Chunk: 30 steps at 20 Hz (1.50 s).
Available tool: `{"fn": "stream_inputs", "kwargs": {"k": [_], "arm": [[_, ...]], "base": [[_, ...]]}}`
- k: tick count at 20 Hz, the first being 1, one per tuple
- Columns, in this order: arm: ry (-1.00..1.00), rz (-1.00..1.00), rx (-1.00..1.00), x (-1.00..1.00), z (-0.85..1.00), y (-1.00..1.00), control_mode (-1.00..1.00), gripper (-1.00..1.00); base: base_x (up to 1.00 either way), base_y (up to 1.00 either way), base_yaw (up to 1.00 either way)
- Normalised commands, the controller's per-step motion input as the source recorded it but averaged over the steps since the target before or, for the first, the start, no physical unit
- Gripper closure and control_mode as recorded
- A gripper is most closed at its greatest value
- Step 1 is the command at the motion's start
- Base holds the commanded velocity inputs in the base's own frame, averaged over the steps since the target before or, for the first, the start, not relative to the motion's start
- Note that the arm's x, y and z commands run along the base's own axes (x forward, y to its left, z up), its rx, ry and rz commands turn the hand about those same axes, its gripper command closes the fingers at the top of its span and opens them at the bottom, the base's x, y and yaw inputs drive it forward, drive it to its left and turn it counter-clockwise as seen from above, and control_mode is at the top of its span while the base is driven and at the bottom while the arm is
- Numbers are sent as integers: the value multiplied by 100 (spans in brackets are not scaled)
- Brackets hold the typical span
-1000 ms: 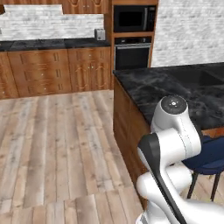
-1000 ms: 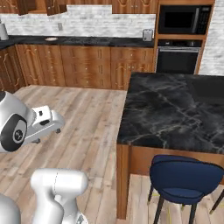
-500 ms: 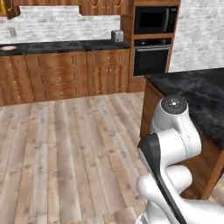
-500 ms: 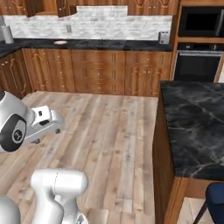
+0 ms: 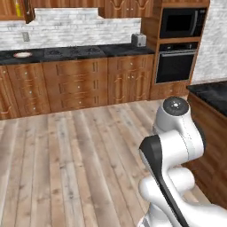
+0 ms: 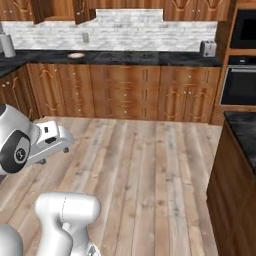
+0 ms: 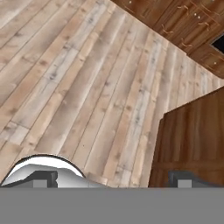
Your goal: Move the hot dog bun to the plate on the dining table and place the condiment next to that plate. Then navigate to the fridge and take the sausage and place it on the plate as well.
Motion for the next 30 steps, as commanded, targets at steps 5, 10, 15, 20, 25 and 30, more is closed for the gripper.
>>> {"fn": "stream_inputs", "kwargs": {"k": [5, 10, 15, 20, 25, 30], "arm": [[0, 0, 0, 0, 0, 0, 100, -100], [0, 0, 0, 0, 0, 0, 100, -100], [0, 0, 0, 0, 0, 0, 100, -100], [0, 0, 0, 0, 0, 0, 100, -100], [0, 0, 0, 0, 0, 0, 100, -100], [0, 0, 0, 0, 0, 0, 100, -100]], "base": [[100, 71, 0], [100, 68, 0], [100, 66, 0], [100, 69, 0], [100, 67, 0], [100, 49, 2]]}}
